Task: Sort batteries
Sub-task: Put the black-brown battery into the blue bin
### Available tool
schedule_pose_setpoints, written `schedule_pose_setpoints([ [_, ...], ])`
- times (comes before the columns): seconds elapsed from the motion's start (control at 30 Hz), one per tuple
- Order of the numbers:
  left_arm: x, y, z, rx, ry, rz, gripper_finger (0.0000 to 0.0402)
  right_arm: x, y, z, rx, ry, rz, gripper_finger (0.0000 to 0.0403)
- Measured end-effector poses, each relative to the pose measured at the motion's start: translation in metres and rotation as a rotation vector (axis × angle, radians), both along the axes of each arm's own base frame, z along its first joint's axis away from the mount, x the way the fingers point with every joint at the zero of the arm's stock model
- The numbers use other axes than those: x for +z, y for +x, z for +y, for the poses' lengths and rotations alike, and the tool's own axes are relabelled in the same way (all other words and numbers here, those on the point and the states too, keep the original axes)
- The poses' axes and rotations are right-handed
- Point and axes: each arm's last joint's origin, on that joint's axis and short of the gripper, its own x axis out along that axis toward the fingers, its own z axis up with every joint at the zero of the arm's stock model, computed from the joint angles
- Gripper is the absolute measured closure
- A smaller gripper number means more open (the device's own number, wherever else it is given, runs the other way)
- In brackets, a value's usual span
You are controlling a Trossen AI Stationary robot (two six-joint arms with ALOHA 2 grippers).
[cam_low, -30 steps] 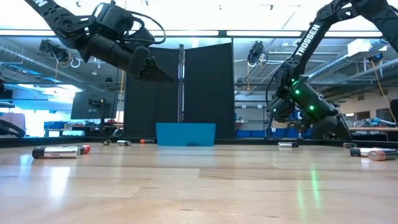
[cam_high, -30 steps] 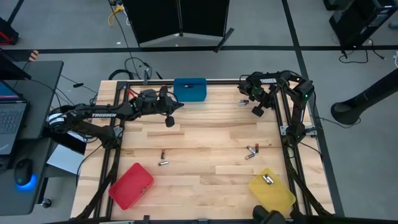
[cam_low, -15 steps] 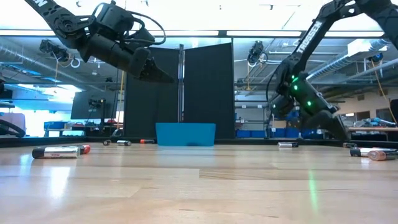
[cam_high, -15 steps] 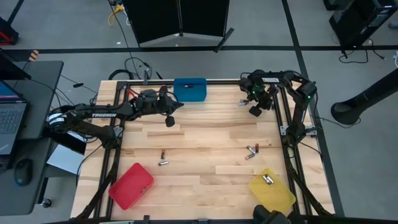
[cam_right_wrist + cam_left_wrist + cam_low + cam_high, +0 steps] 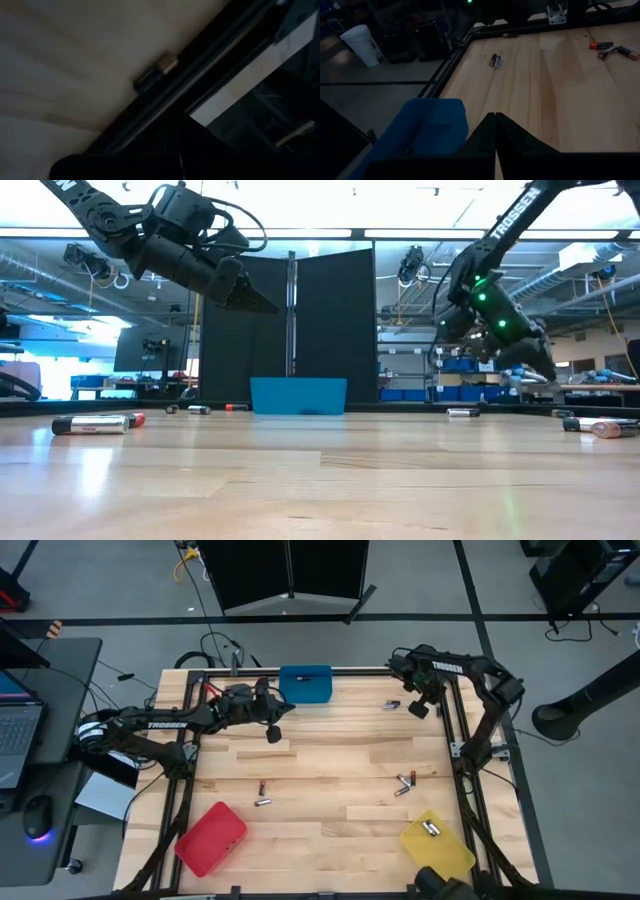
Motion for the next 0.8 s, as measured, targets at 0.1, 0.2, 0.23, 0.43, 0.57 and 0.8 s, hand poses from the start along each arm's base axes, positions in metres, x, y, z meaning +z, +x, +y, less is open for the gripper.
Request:
schedule_pose_setpoints([
  [0.1,0.000,0.000,0.000,0.000,-0.002,0.002,0.0390,0.000,0.000,-0.017,0.000,0.023,-0.004,0.0396],
  [0.2,0.000,0.000,0.000,0.000,-0.002,0.002,0.0390,-0.002,-0.003,-0.031,-0.027,0.107,-0.023,0.0396],
  [0.23,0.000,0.000,0.000,0.000,-0.002,0.002,0.0390,-0.004,-0.003,-0.035,-0.039,0.127,-0.033,0.0396],
  [0.43,0.000,0.000,0.000,0.005,0.000,0.005,0.0390,-0.025,0.001,-0.046,-0.083,0.192,0.006,0.0396],
  [0.57,-0.002,-0.001,0.001,0.026,0.004,0.023,0.0390,-0.027,-0.004,-0.048,-0.161,0.211,0.007,0.0396],
  [0.8,-0.003,-0.002,0.001,0.058,0.008,0.037,0.0390,-0.029,-0.001,-0.045,-0.198,0.237,0.015,0.0396],
])
